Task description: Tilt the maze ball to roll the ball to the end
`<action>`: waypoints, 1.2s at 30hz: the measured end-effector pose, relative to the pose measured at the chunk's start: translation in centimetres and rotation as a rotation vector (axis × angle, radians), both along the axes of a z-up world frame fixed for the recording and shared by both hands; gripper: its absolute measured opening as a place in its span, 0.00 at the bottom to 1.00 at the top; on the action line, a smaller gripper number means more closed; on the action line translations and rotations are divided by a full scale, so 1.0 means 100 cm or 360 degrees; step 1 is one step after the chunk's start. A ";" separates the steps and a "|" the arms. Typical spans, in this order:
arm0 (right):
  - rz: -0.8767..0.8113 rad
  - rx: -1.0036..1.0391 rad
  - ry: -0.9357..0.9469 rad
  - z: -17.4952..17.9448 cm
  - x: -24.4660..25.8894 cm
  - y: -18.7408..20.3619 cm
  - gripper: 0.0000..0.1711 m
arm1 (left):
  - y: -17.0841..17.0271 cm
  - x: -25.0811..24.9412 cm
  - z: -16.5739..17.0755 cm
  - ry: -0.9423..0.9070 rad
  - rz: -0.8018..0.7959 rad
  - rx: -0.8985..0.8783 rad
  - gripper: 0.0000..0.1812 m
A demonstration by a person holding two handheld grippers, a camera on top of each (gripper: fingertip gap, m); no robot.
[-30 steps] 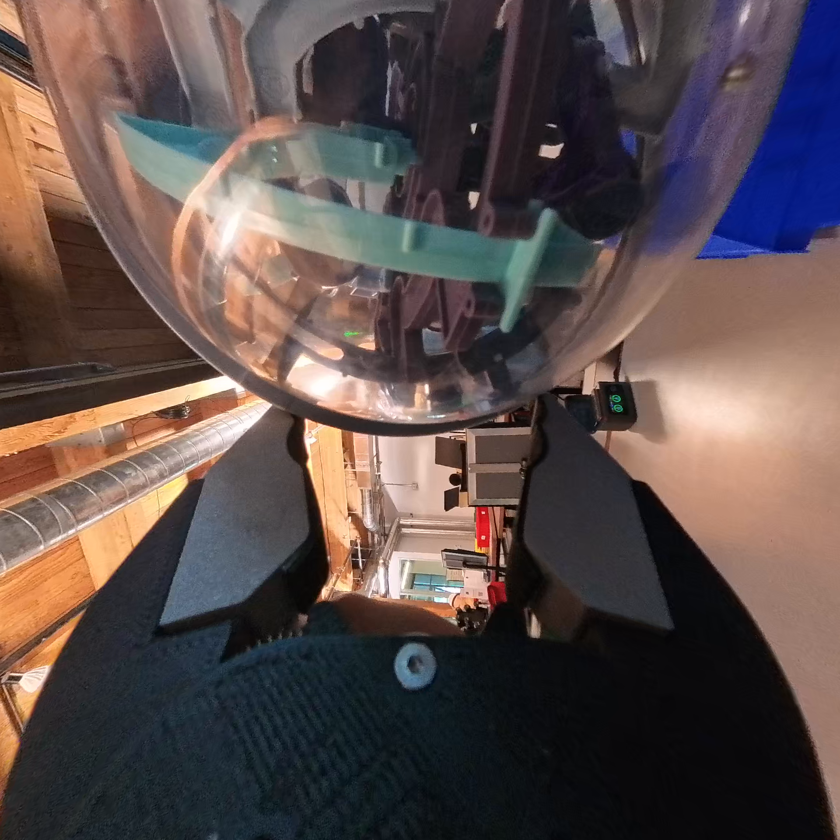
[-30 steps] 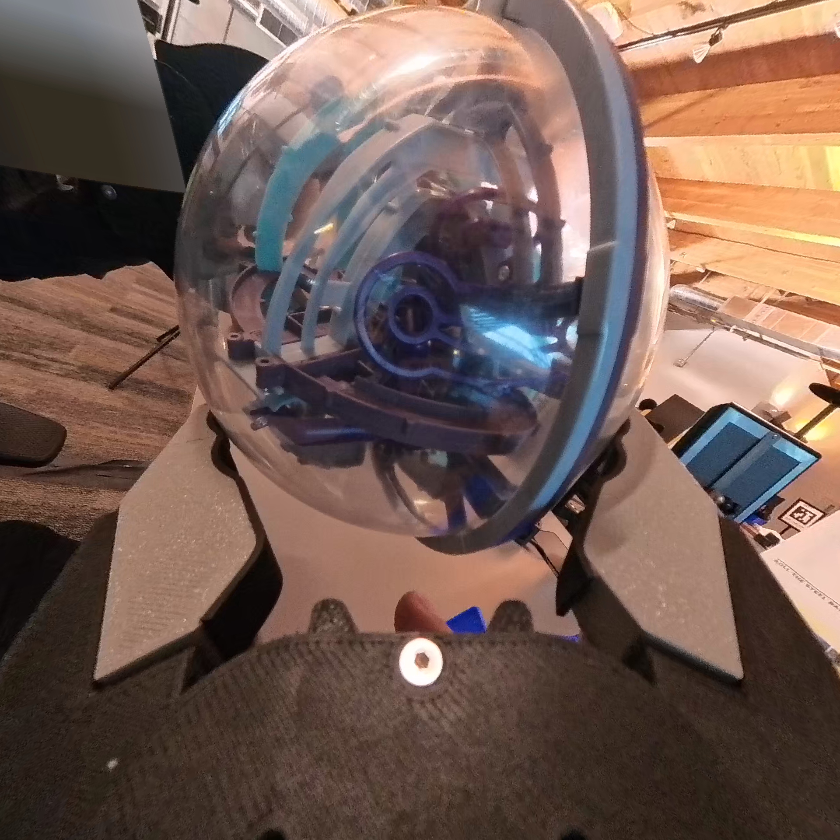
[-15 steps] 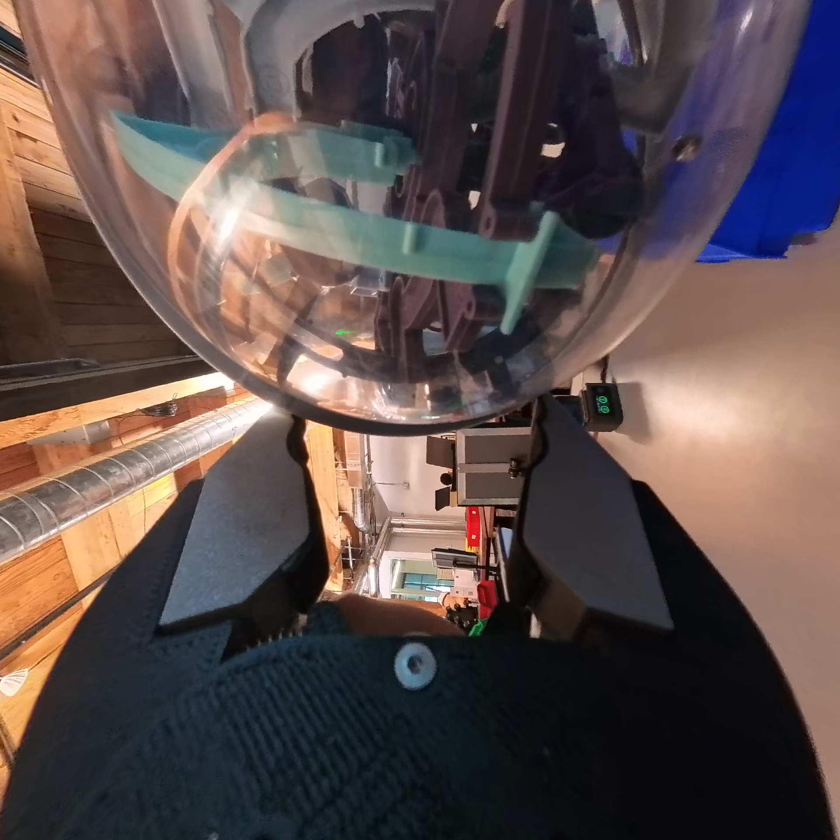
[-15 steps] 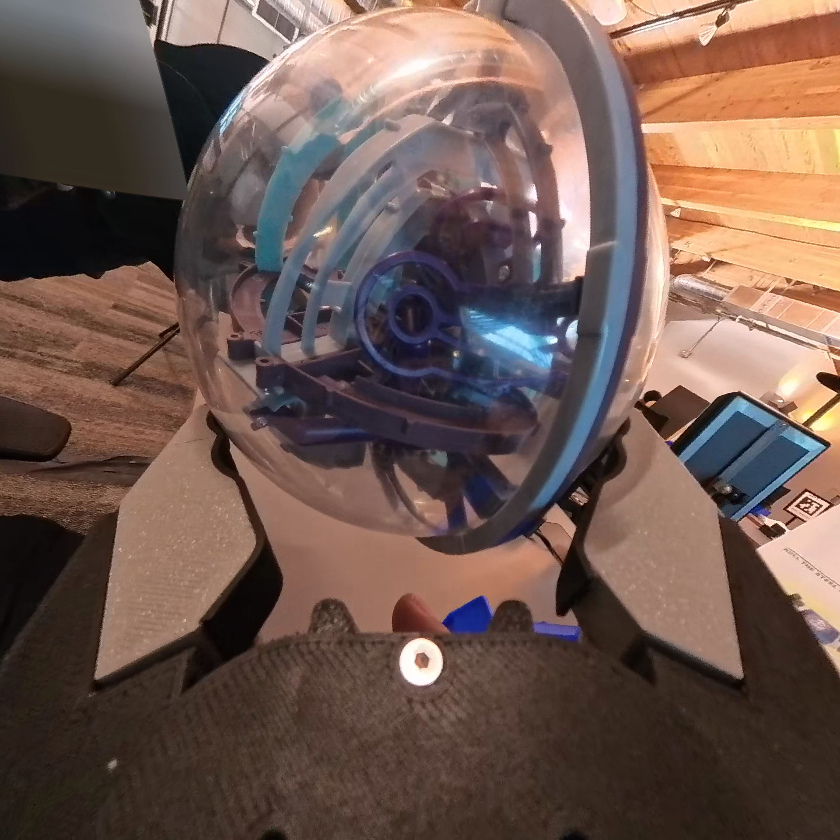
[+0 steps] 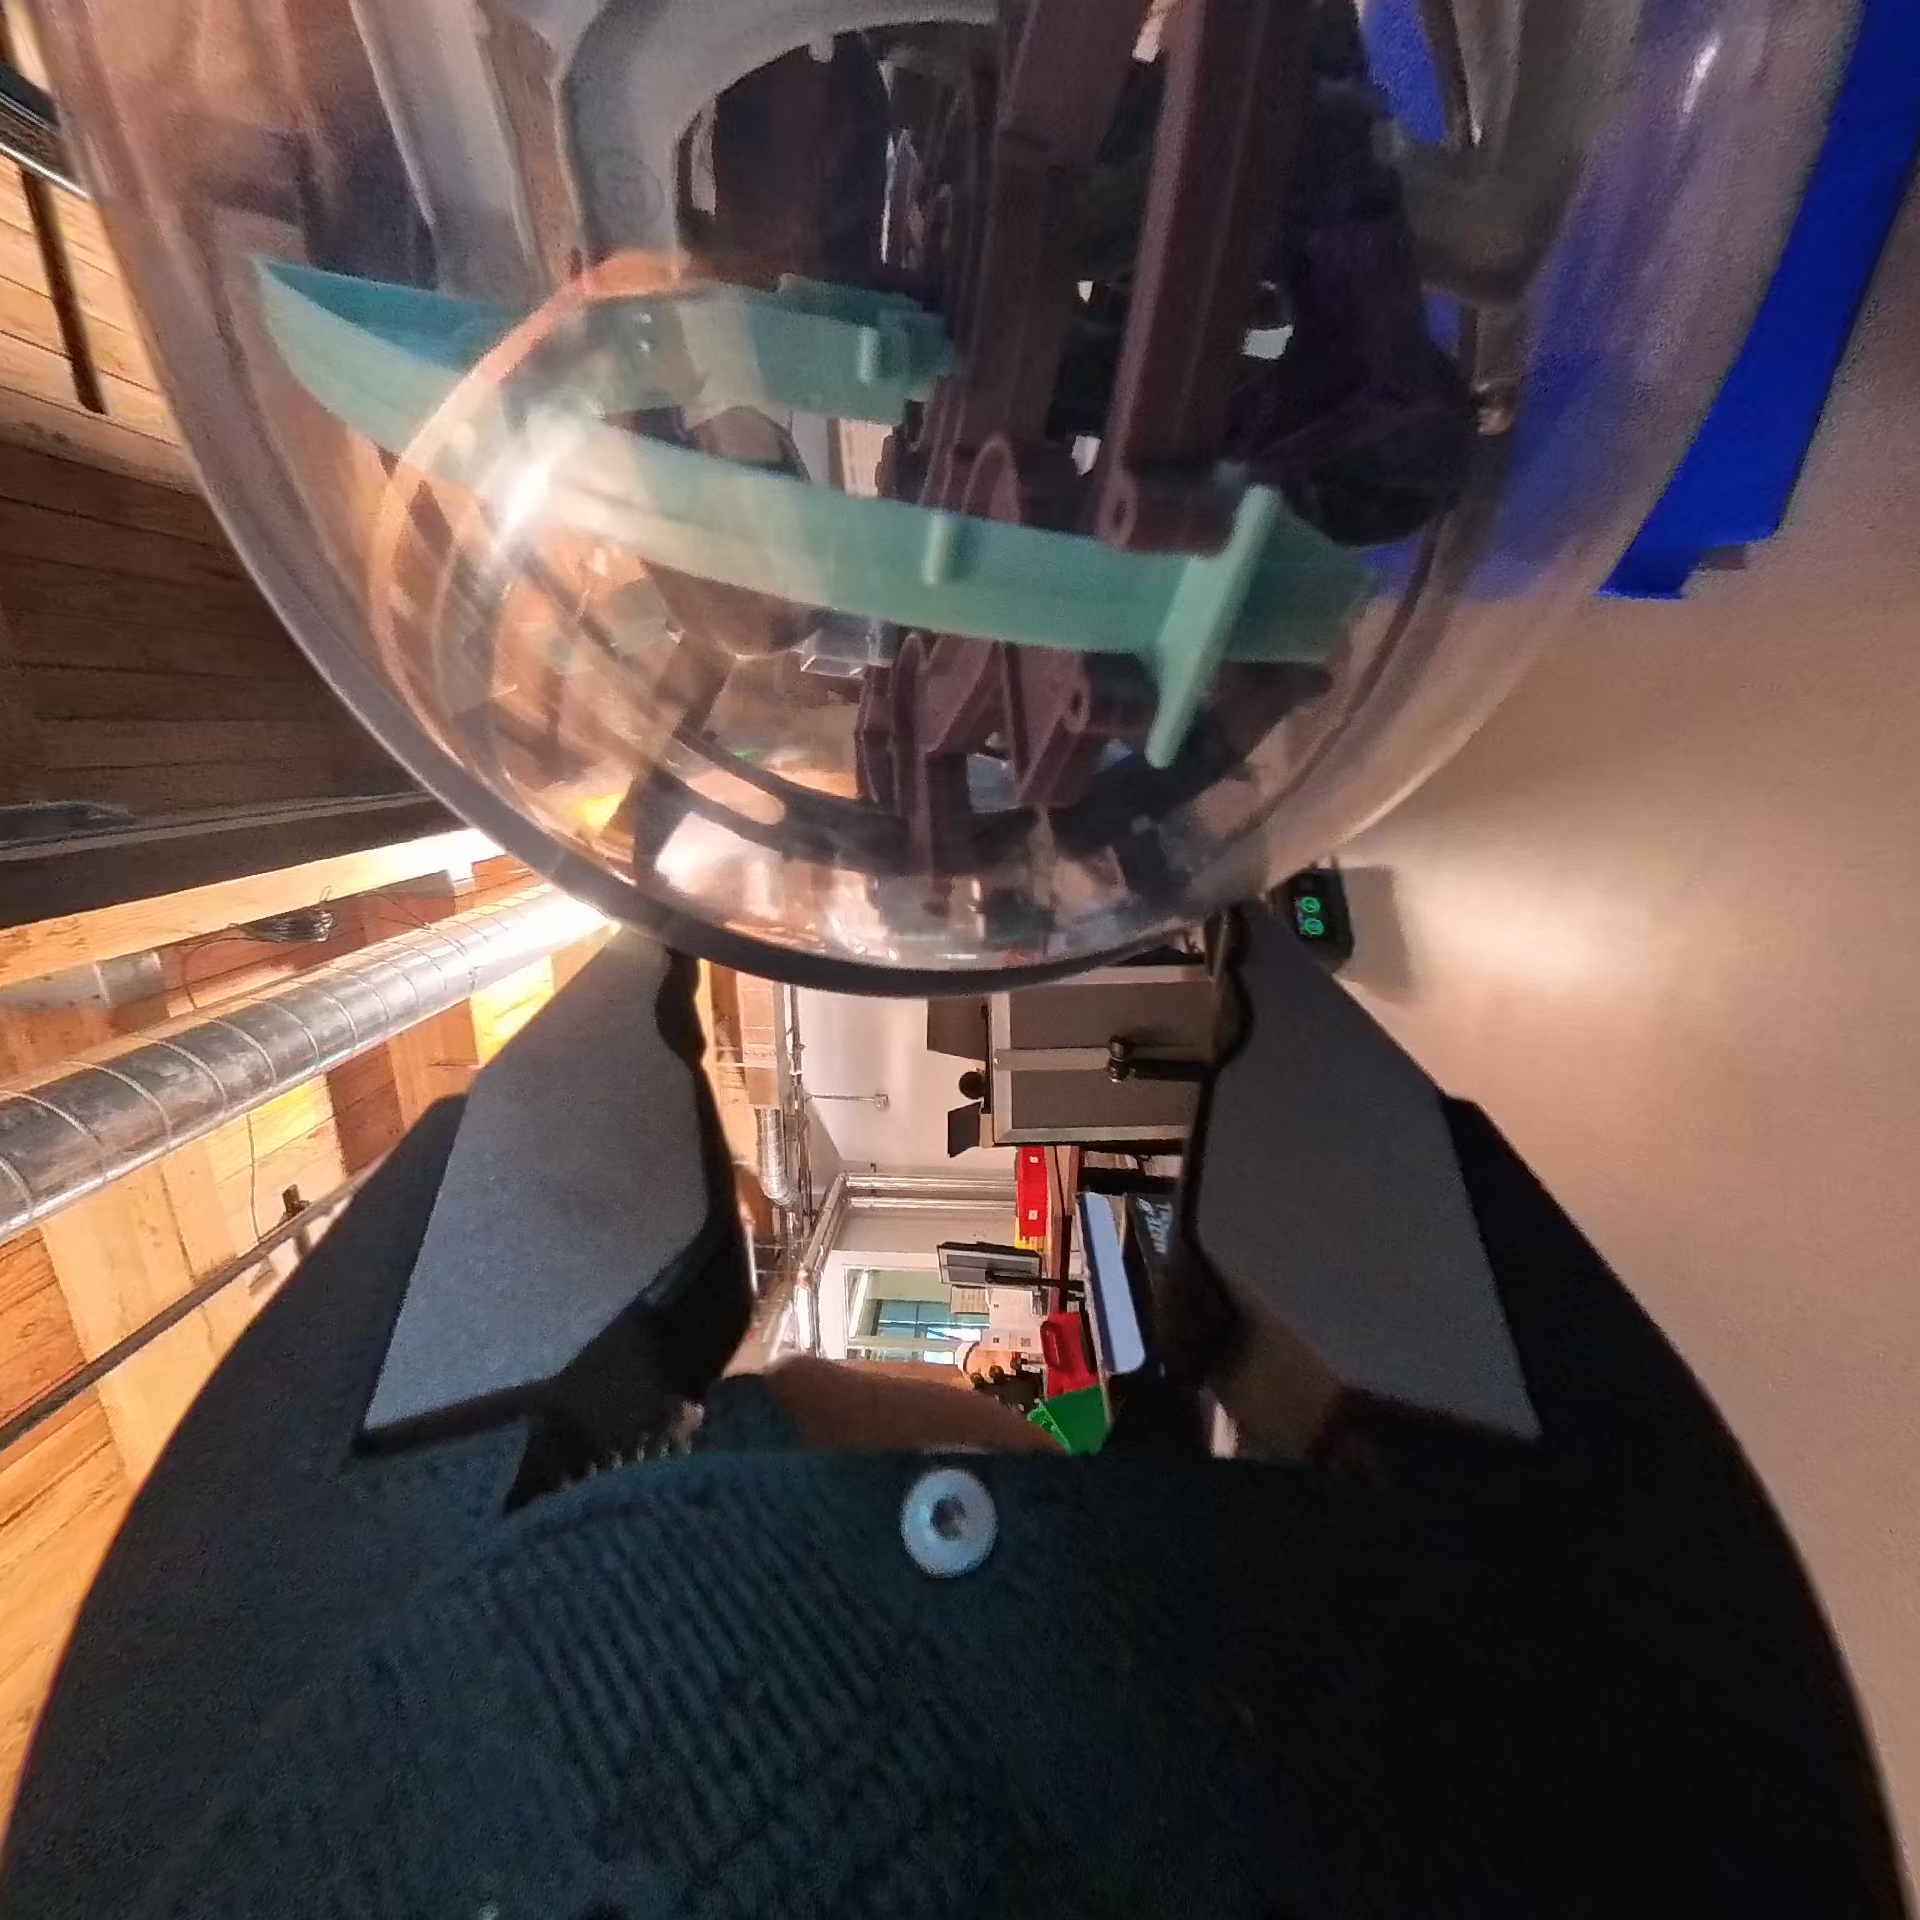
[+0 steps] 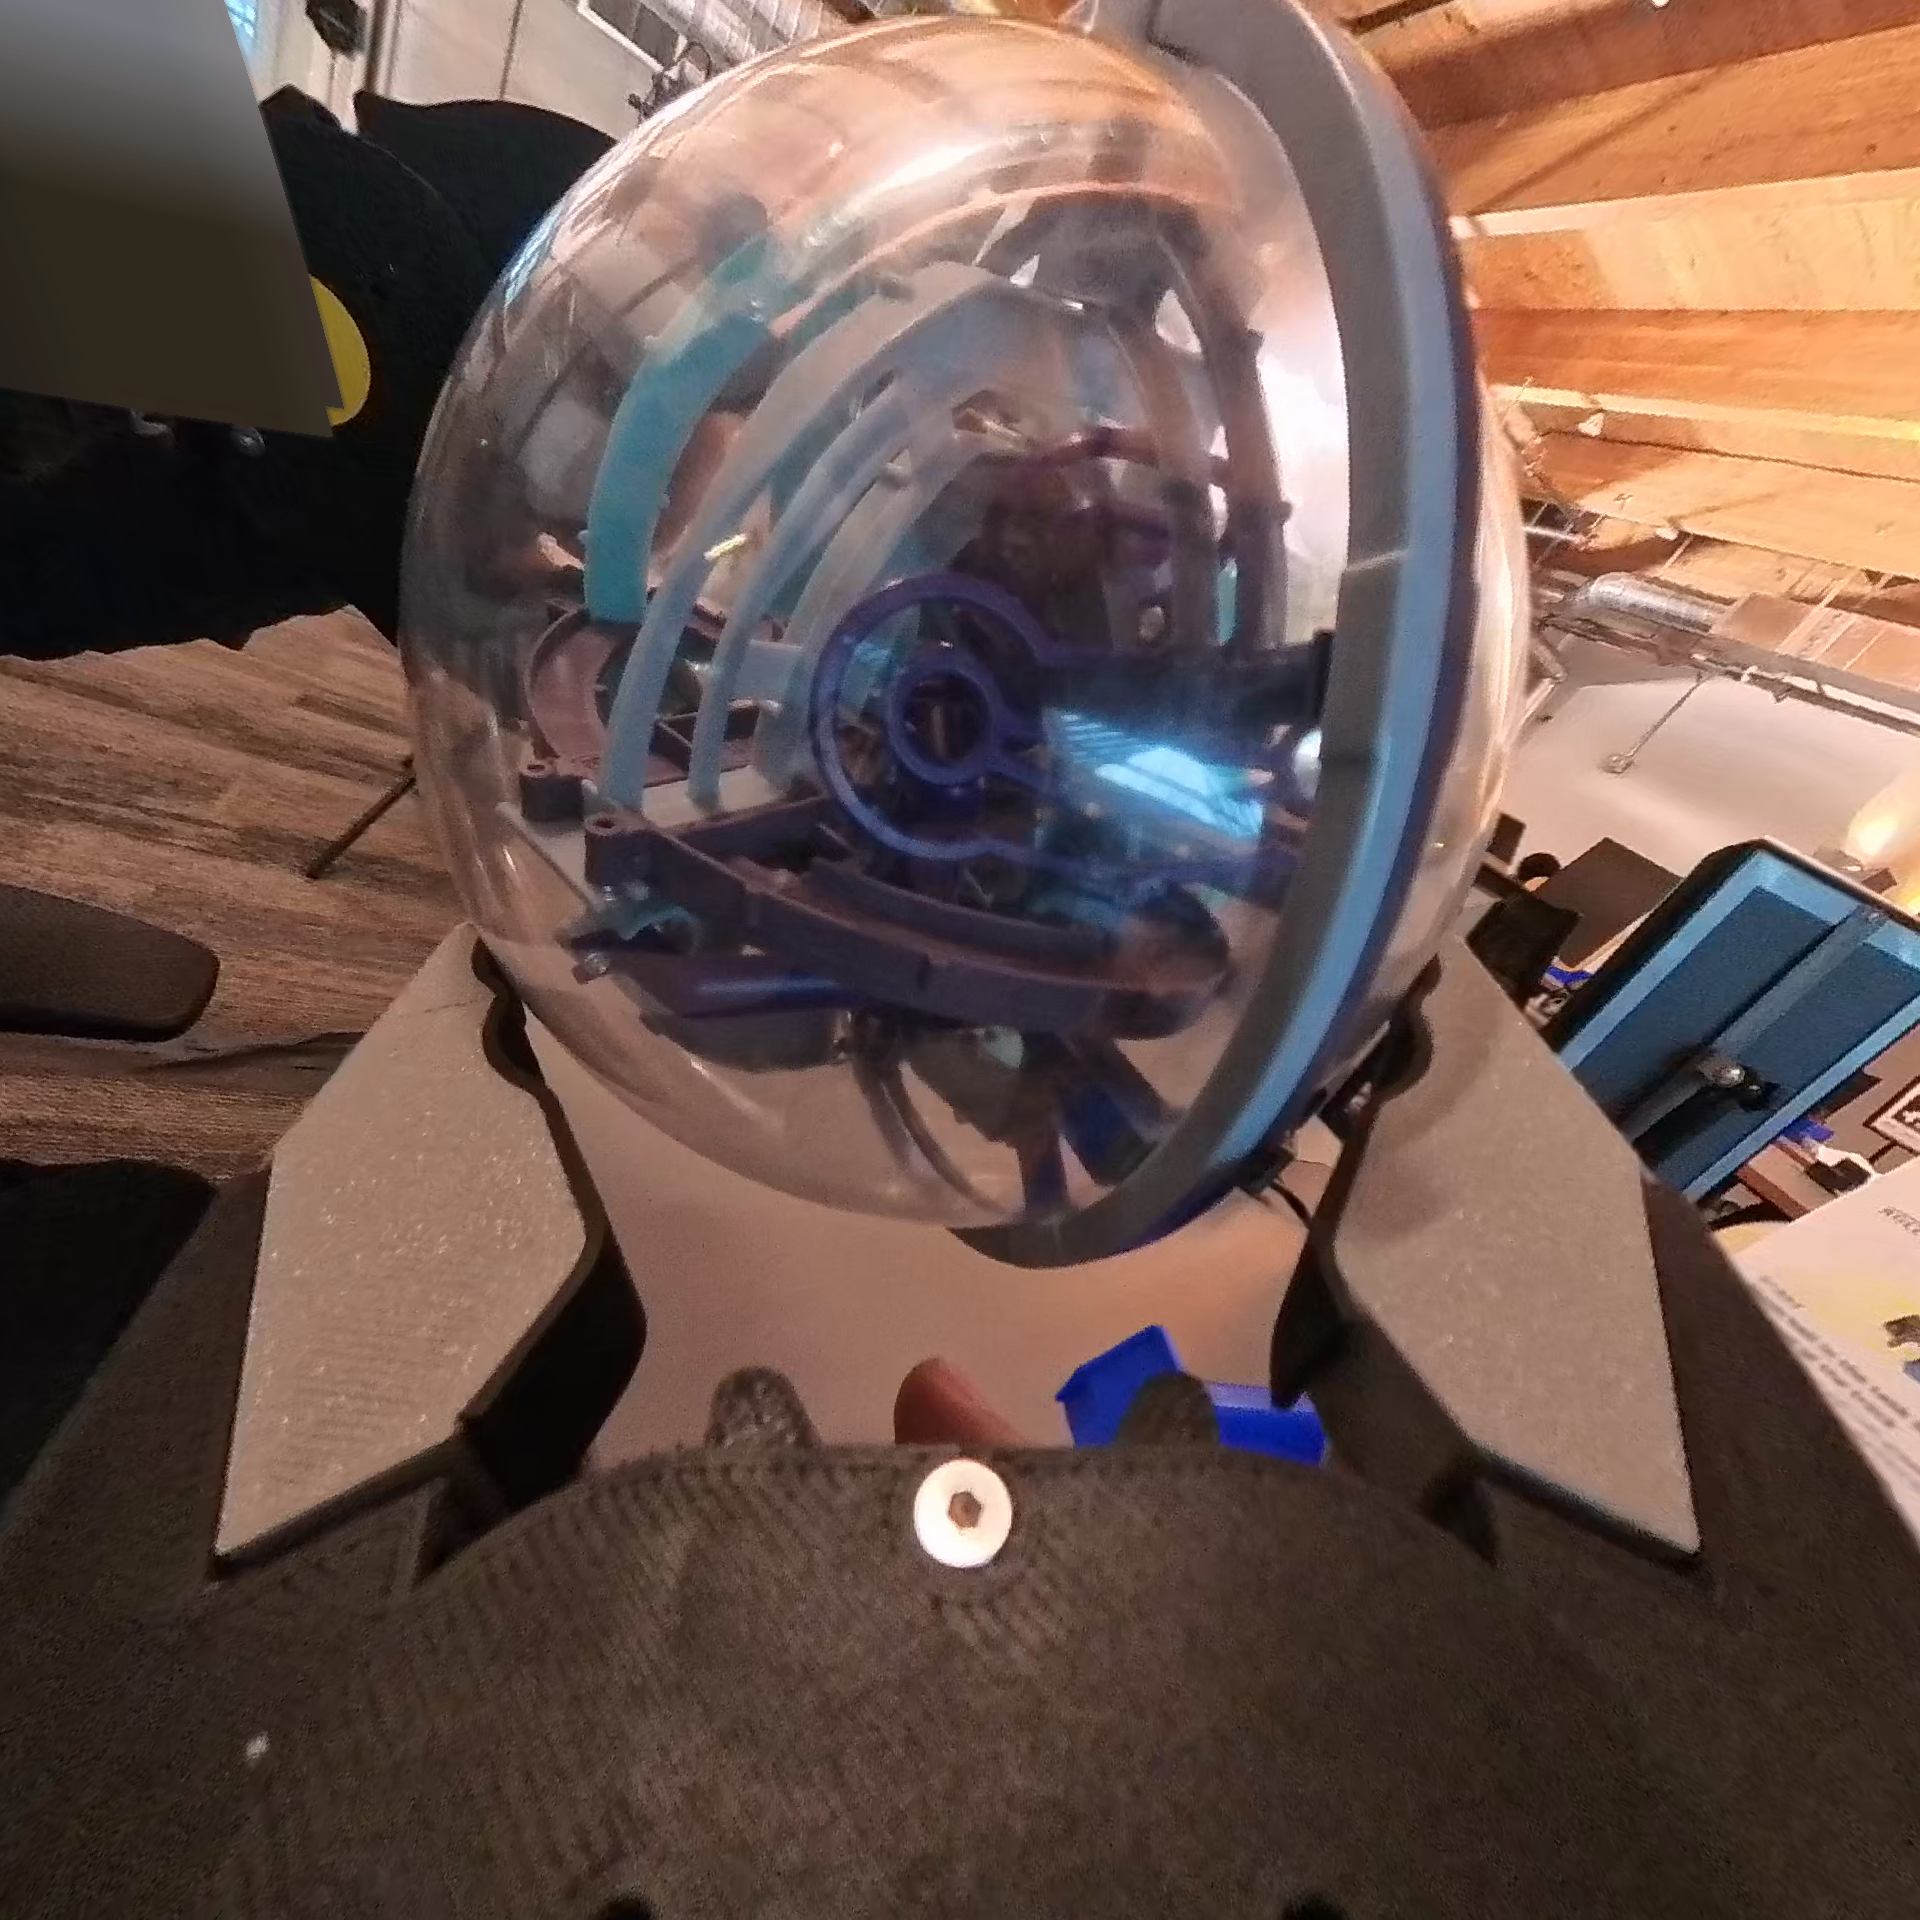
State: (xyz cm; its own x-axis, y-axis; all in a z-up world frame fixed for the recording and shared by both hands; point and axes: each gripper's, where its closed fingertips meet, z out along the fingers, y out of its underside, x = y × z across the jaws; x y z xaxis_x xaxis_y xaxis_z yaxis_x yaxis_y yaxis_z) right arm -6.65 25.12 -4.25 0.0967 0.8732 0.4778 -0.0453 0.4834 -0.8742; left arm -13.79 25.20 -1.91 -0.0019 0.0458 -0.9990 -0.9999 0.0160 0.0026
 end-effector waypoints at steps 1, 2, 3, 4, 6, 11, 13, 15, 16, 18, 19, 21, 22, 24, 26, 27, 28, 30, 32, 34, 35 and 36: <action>0.0005 -0.0015 -0.0001 -0.002 0.000 0.000 0.92 | 0.000 0.000 -0.003 -0.0011 0.0004 -0.0018 0.54; 0.0010 -0.0032 -0.0003 -0.004 0.000 -0.001 0.91 | 0.000 -0.001 -0.005 -0.0024 0.0006 -0.0036 0.54; 0.0014 -0.0048 -0.0005 -0.006 -0.001 -0.001 0.92 | 0.000 -0.001 -0.008 -0.0034 0.0007 -0.0052 0.54; 0.0014 -0.0061 -0.0008 -0.008 -0.001 -0.001 0.92 | 0.000 -0.002 -0.011 -0.0041 0.0008 -0.0064 0.54; 0.0011 -0.0082 -0.0022 -0.013 -0.002 -0.001 0.92 | 0.001 -0.002 -0.017 -0.0052 0.0011 -0.0084 0.54; 0.0015 -0.0133 -0.0047 -0.026 -0.002 0.000 0.92 | 0.002 -0.003 -0.030 -0.0071 0.0010 -0.0133 0.53; 0.0009 -0.0142 -0.0057 -0.029 -0.001 0.000 0.92 | 0.003 -0.003 -0.033 -0.0073 0.0011 -0.0140 0.53; 0.0006 -0.0151 -0.0066 -0.033 -0.001 0.001 0.92 | 0.003 -0.002 -0.037 -0.0080 0.0011 -0.0149 0.54; 0.0005 -0.0156 -0.0069 -0.034 -0.001 0.001 0.92 | 0.004 -0.002 -0.038 -0.0083 0.0010 -0.0154 0.54; 0.0004 -0.0165 -0.0075 -0.036 -0.001 0.001 0.92 | 0.004 -0.002 -0.041 -0.0089 0.0010 -0.0163 0.54; 0.0003 -0.0170 -0.0078 -0.038 -0.001 0.001 0.92 | 0.005 -0.002 -0.042 -0.0091 0.0011 -0.0168 0.54; 0.0003 -0.0181 -0.0083 -0.040 -0.001 0.002 0.92 | 0.005 -0.002 -0.045 -0.0097 0.0012 -0.0179 0.54; 0.0003 -0.0187 -0.0086 -0.042 -0.001 0.002 0.92 | 0.005 -0.003 -0.047 -0.0099 0.0012 -0.0185 0.54; 0.0002 -0.0199 -0.0090 -0.045 -0.001 0.002 0.92 | 0.005 -0.003 -0.050 -0.0105 0.0013 -0.0197 0.54; 0.0000 -0.0213 -0.0095 -0.048 0.000 0.002 0.92 | 0.006 -0.003 -0.054 -0.0111 0.0014 -0.0211 0.53; -0.0001 -0.0219 -0.0098 -0.050 0.000 0.002 0.92 | 0.006 -0.003 -0.056 -0.0115 0.0014 -0.0217 0.53; -0.0001 -0.0224 -0.0099 -0.052 0.000 0.002 0.92 | 0.006 -0.002 -0.058 -0.0122 0.0014 -0.0222 0.53; -0.0002 -0.0232 -0.0101 -0.054 0.001 0.002 0.92 | 0.007 -0.002 -0.062 -0.0141 0.0011 -0.0232 0.53; -0.0004 -0.0240 -0.0105 -0.056 0.002 0.002 0.92 | 0.008 -0.001 -0.065 -0.0158 0.0007 -0.0242 0.53; -0.0008 -0.0245 -0.0111 -0.057 0.003 0.002 0.92 | 0.009 0.001 -0.067 -0.0167 0.0001 -0.0248 0.54; -0.0011 -0.0248 -0.0114 -0.058 0.004 0.002 0.92 | 0.009 0.001 -0.068 -0.0170 -0.0002 -0.0250 0.53; -0.0012 -0.0250 -0.0116 -0.059 0.005 0.002 0.92 | 0.009 0.002 -0.069 -0.0172 -0.0005 -0.0253 0.53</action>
